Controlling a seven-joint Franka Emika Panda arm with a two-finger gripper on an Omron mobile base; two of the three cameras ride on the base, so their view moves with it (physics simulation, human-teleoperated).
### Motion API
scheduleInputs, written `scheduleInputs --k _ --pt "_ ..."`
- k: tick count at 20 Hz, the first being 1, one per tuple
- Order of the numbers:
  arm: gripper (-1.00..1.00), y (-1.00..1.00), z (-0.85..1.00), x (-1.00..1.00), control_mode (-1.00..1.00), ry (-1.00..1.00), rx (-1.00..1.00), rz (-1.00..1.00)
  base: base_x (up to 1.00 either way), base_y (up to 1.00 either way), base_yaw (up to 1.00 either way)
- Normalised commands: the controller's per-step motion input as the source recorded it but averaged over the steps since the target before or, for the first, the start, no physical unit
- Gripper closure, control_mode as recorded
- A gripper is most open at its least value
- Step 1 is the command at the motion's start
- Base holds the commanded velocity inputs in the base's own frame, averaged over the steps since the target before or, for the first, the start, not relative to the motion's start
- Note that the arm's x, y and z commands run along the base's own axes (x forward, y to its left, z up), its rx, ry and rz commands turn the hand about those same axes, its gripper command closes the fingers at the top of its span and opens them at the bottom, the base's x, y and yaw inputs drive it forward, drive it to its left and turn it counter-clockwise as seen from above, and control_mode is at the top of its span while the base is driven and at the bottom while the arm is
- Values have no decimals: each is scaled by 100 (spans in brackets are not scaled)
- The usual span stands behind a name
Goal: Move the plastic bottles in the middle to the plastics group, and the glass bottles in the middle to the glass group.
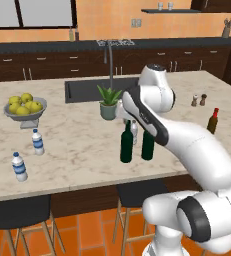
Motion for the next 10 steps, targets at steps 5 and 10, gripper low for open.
scheduleInputs --k 5,10 --pt "-100 -1 -12 40 -100 2 0 0 0 0 0" --pt "-100 -13 -19 20 -100 0 0 0 0 0 0"
